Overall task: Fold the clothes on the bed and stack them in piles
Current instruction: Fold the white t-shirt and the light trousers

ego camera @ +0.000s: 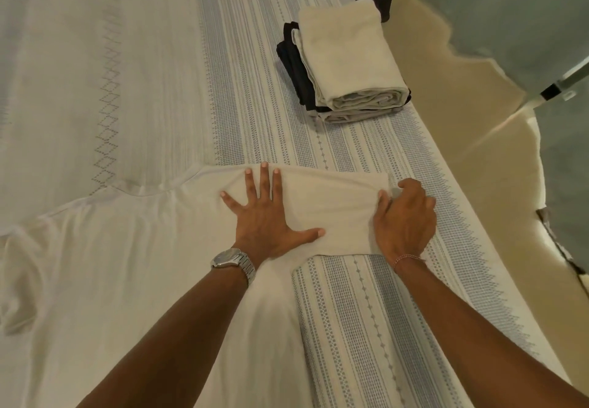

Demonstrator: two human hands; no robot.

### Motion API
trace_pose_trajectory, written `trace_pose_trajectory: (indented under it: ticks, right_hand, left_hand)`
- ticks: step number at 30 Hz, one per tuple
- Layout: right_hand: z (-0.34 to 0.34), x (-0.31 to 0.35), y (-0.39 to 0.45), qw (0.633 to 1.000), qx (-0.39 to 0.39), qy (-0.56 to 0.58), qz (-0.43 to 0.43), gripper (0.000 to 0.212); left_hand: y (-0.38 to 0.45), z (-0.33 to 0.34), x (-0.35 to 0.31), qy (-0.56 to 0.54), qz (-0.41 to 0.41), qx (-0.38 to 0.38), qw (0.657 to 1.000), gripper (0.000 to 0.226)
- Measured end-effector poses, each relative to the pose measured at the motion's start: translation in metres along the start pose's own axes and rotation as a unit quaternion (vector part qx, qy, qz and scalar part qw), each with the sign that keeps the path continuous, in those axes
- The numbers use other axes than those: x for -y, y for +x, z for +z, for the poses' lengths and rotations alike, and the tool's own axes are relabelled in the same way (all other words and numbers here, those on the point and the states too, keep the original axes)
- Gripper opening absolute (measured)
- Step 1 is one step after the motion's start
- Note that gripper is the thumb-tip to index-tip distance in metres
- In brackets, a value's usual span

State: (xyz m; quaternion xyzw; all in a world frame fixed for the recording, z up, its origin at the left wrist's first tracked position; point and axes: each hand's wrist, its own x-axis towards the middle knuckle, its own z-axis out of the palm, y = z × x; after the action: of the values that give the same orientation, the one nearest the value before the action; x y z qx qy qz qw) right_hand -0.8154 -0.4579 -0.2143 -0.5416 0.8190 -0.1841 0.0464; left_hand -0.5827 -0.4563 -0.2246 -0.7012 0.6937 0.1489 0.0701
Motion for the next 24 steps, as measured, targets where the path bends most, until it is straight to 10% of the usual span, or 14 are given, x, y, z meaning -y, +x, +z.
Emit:
trace_pose_trajectory:
  ticks: [3,7,24]
  right_hand:
    - [0.006,0.02,-0.015,0.981,-0.051,0.034,-0.186,0.029]
    - [0.04,0.06,-0.036,0.918,0.123,0.024,-0.376,0.049]
    - [0.028,0.011,0.001,0.955,0.145,-0.177,-0.187,0.069]
  left_hand:
    - [-0.002,0.002,-0.002,0.008,0.045,-0.075,0.996,0.1]
    - [0.003,0.013,-0.003,0.013,0.154,-0.123,0.98,0.06]
    - [-0.006,0.009,0.046,0.016,0.07,-0.093,0.993,0.092]
